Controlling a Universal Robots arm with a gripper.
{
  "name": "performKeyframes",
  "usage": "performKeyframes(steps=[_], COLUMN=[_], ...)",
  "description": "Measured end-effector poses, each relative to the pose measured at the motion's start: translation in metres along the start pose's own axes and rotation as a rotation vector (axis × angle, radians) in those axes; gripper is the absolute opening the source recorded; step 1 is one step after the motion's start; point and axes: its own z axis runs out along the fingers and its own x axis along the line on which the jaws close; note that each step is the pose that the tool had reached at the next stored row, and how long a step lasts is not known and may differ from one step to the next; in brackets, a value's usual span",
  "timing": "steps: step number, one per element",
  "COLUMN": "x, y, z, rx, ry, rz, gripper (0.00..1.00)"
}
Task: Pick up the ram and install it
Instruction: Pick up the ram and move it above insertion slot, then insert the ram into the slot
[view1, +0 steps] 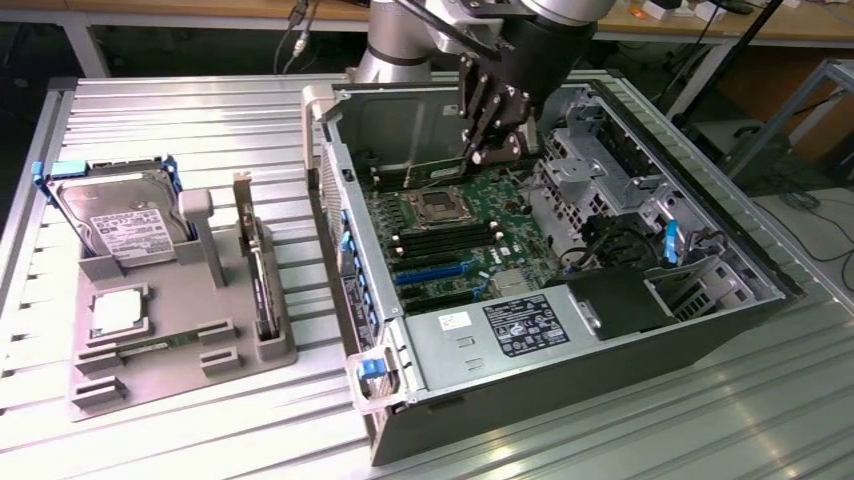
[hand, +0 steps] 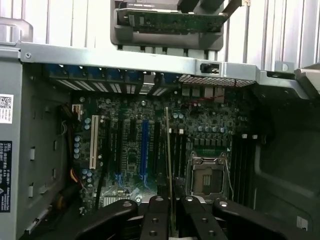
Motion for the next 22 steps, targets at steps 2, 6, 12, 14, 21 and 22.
performKeyframes(steps=[2,6,12,14,21,22], x=[-0.005,-0.016,-0.024,-0.024,-0.024,-0.024], y=[-0.0061,-0.0198,-0.0315,-0.0315,-0.0315,-0.0315], z=[0.0005,0.0013,0.0019,0.0019,0.0019,0.0019], rx=[0.0000,0.0000,0.0002,0.0001,0.0002,0.0001], ry=[0.0000,0.0000,0.0013,0.0013,0.0013,0.0014], rz=[0.000,0.000,0.002,0.002,0.002,0.002], gripper=[0.15,0.15,0.15,0.15,0.15,0.15])
